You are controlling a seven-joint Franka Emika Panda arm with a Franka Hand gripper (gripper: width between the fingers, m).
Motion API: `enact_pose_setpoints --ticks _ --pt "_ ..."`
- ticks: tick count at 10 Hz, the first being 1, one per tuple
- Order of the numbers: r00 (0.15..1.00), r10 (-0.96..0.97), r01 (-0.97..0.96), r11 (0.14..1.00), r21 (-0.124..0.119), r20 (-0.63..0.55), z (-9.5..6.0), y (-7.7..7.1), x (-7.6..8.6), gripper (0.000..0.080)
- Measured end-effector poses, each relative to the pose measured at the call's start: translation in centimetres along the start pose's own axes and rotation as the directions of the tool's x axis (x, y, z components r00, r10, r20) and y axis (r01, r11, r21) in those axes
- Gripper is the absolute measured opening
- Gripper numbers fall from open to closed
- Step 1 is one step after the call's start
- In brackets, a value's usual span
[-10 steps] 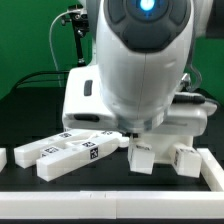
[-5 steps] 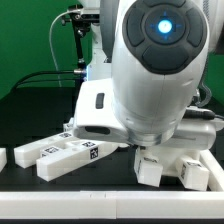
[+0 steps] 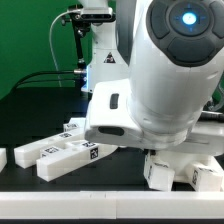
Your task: Assemble chair
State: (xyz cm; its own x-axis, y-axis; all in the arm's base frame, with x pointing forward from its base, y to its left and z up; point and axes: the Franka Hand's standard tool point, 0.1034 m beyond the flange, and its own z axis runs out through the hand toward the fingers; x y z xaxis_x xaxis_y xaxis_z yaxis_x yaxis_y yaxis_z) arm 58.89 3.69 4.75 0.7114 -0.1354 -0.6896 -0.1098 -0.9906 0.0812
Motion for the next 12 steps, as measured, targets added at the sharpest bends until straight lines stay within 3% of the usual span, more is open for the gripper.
enact_pose_setpoints --ticks 1,3,4,5,7,8,9,11,12 --pt "1.0 -0.001 0.001 1.0 -0.021 -0.01 -0.1 0.0 0.0 0.0031" --pt "1.0 -0.002 0.001 1.0 -0.028 -0.012 -0.2 0.0 0.0 0.0033" --pt "1.0 0.0 0.0 1.0 -0.027 -0.012 -0.2 0.1 0.0 0.0192" --pt "1.0 0.0 -0.001 1.0 -0.027 -0.012 -0.2 0.1 0.0 0.0192" --pt "1.0 0.001 -0.002 1.0 -0.026 -0.012 -0.2 0.2 0.1 0.0466" --pt "1.0 0.002 -0.002 1.0 -0.025 -0.012 -0.2 0.3 0.1 0.0466" --pt "1.0 0.005 -0.006 1.0 -0.021 -0.026 -0.7 0.5 0.2 0.0611" --pt "0.997 0.005 -0.005 1.0 -0.005 -0.075 -2.5 1.4 0.1 0.064" --pt "0.981 -0.011 0.014 1.0 0.011 -0.195 -4.2 1.5 0.9 0.0648"
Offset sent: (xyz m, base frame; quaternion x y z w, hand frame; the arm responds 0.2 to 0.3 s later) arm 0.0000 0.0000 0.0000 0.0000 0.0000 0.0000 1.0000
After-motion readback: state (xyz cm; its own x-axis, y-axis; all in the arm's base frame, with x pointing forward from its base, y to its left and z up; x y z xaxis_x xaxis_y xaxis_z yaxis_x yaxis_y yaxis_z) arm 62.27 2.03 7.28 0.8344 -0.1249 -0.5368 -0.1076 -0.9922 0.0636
